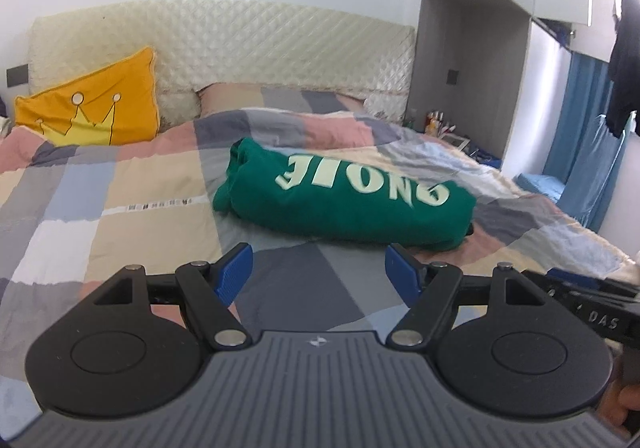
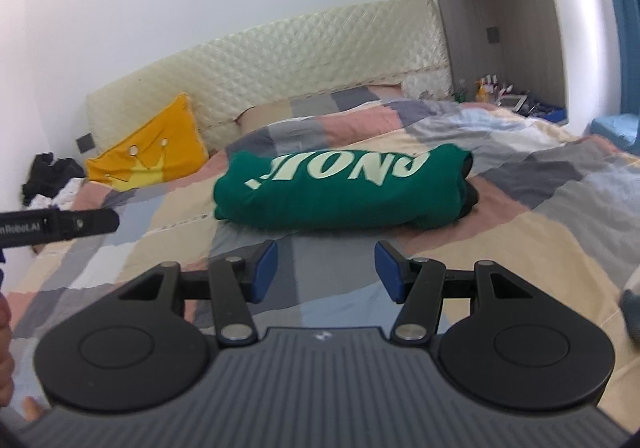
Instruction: Fold large clothes
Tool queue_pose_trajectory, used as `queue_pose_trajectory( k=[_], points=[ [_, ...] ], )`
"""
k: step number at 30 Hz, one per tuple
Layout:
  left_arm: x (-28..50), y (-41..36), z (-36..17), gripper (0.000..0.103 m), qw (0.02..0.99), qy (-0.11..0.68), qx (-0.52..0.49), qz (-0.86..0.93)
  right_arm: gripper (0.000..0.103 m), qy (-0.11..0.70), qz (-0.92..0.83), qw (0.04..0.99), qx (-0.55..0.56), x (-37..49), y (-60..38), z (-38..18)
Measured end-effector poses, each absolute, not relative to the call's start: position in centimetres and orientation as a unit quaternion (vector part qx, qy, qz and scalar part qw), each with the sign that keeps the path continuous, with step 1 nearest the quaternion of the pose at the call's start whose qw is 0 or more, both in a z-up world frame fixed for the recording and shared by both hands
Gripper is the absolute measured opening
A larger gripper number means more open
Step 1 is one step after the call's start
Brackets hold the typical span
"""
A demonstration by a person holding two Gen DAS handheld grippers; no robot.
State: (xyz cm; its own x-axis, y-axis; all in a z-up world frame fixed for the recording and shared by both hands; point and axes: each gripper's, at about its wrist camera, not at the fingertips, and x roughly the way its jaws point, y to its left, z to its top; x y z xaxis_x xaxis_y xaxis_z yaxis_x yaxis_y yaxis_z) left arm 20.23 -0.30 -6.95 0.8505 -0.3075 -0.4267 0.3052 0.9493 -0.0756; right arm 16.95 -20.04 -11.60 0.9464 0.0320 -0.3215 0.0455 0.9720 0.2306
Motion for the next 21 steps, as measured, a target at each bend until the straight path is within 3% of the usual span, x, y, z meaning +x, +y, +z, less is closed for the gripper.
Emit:
queue_pose_trajectory(
  k=[21],
  points=[
    [21.5,-0.3,-10.8,0.077,0.962,0.235,-0.012,-0.136,0.058,0.16,-0.046,0.983,0.082,17.2,-19.7,-12.4]
  ],
)
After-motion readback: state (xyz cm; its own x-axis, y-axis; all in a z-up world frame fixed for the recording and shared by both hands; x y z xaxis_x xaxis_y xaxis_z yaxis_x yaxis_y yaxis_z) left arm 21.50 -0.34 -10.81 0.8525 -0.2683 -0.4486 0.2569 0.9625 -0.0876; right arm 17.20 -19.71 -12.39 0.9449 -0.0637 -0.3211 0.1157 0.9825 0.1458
